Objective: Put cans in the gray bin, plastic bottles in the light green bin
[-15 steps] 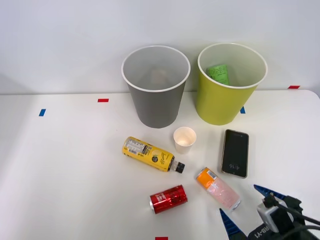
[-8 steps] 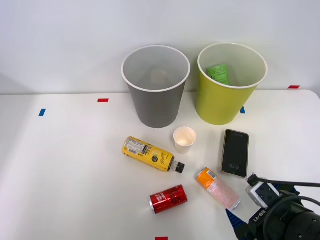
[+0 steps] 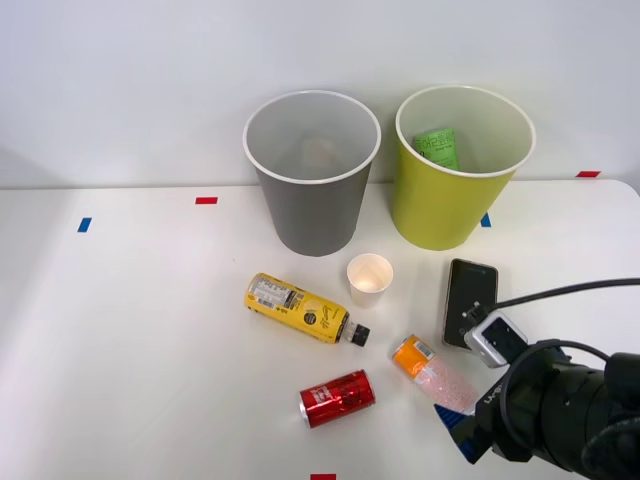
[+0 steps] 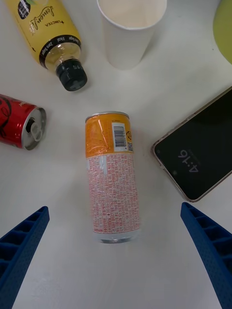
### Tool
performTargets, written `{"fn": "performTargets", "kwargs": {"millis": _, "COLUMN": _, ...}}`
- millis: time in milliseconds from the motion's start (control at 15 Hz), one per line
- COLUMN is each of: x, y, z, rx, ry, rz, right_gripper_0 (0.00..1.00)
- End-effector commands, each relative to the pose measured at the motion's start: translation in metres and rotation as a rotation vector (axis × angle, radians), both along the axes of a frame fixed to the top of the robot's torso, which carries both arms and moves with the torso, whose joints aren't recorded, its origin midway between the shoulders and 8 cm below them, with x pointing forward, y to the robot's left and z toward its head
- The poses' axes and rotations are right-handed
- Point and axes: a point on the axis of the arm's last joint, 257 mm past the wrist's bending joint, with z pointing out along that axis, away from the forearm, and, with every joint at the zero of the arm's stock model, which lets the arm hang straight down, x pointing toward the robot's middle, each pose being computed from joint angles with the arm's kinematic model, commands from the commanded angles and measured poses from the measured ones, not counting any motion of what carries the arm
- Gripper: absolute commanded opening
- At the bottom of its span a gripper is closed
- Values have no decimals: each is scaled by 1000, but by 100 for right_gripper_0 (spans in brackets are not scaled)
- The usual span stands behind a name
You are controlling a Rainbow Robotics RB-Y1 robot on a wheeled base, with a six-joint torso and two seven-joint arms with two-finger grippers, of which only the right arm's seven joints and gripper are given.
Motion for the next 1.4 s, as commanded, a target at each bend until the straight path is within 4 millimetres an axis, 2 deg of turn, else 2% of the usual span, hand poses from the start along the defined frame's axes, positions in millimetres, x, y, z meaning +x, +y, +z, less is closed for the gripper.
{"fn": "performTargets", "kwargs": {"millis": 67, "x": 10, "y": 24, "z": 21, "rx": 47, "ry": -22, "rz": 62, "right_gripper_0": 93}}
{"fn": "performTargets", "kwargs": {"millis": 267, "x": 19, "y": 28, "z": 28, "rx": 35, "ry": -43, "rz": 94, "right_gripper_0": 93}}
{"fn": "performTargets", "kwargs": {"millis": 667, "x": 33, "y": 18, "z": 16, "rx": -17, "ry": -34, "rz": 95, "right_gripper_0": 94}}
{"fn": "performTargets", "kwargs": {"millis": 1067, "x": 46, "y": 17, "z": 2, "rx": -63, "ry": -25, "rz": 83, "right_gripper_0": 93}}
{"fn": "performTargets", "kwargs": {"millis": 1400, "x": 39, "y": 17, "z": -3, "rx": -108, "ry": 22, "rz": 95, "right_gripper_0": 93}}
